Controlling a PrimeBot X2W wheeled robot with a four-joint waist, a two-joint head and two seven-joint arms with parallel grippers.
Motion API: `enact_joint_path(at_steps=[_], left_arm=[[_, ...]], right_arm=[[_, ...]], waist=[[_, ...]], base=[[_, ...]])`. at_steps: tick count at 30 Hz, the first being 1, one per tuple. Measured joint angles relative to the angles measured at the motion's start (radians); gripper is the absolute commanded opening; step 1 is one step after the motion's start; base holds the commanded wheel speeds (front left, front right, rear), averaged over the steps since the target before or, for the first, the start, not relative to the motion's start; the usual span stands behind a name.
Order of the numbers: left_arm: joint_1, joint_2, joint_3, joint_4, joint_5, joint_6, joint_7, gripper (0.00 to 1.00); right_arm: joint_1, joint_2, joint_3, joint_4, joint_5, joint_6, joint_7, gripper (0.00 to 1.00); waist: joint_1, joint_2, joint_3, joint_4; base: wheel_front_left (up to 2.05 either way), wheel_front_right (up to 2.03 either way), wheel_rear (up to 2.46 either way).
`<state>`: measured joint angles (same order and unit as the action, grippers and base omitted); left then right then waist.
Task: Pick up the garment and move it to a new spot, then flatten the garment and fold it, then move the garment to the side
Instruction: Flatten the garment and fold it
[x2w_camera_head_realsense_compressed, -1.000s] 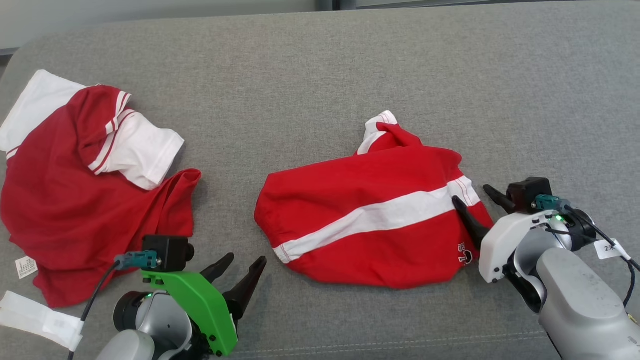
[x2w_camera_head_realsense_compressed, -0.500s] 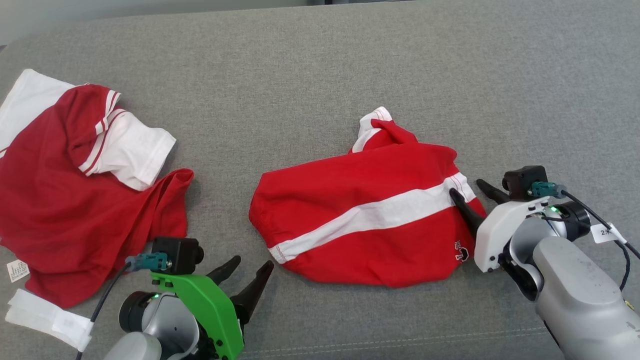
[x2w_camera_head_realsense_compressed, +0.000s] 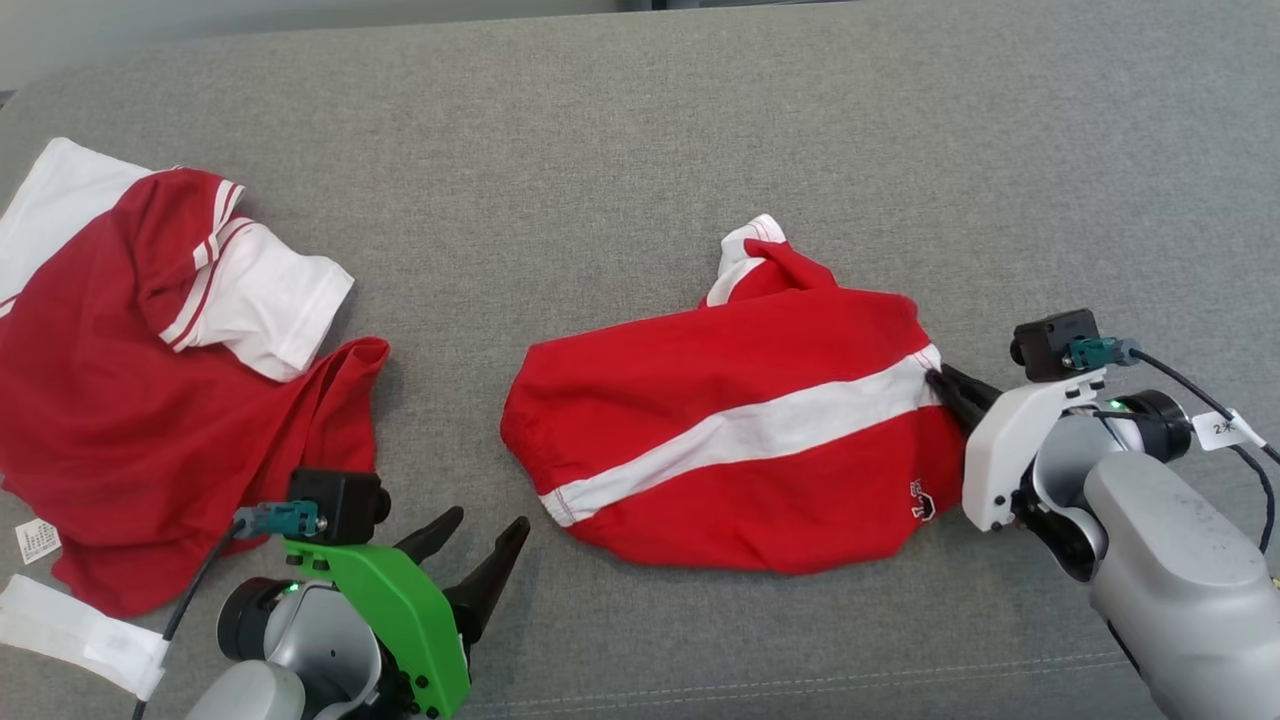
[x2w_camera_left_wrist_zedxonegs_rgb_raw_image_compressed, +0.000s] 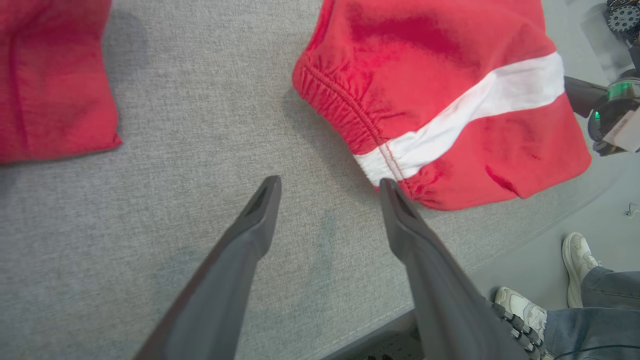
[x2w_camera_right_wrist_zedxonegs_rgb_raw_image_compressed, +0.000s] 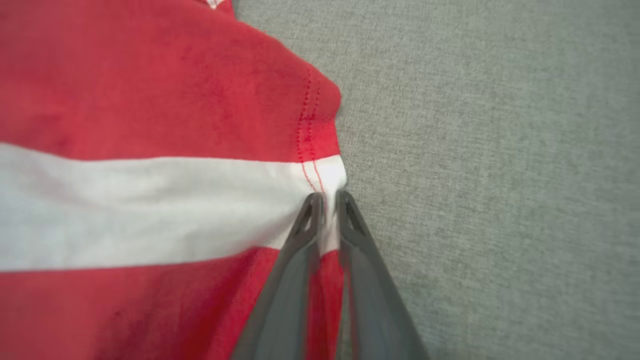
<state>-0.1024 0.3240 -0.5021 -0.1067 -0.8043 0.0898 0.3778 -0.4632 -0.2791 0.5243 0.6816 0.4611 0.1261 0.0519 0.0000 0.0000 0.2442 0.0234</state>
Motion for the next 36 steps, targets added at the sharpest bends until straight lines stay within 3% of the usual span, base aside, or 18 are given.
enact_joint_path(at_steps=[3, 21, 29, 36], left_arm=[[0.000, 0.003, 0.001, -0.001, 0.000, 0.000, 0.002, 1.00], [-0.028, -0.003, -0.009, -0.024, -0.016, 0.000, 0.058, 1.00], [-0.026, -0.081, 0.000, 0.037, -0.111, 0.007, 0.083, 1.00], [-0.030, -0.082, 0.006, 0.072, -0.106, 0.009, 0.092, 1.00]], right_arm=[[-0.004, -0.012, 0.007, 0.002, 0.022, 0.000, 0.020, 0.00], [-0.038, -0.055, 0.086, -0.048, 0.095, 0.000, 0.069, 0.00], [-0.046, -0.071, 0.112, -0.074, 0.113, 0.000, 0.072, 0.00], [-0.063, -0.084, 0.129, -0.090, 0.132, 0.000, 0.074, 0.00]], waist=[[0.0000, 0.0000, -0.001, -0.003], [0.0000, 0.0000, -0.003, -0.015], [0.0000, 0.0000, 0.001, -0.031], [0.0000, 0.0000, 0.010, -0.043]], base=[[0.00, 0.00, 0.00], [0.00, 0.00, 0.00], [0.00, 0.00, 0.00], [0.00, 0.00, 0.00]])
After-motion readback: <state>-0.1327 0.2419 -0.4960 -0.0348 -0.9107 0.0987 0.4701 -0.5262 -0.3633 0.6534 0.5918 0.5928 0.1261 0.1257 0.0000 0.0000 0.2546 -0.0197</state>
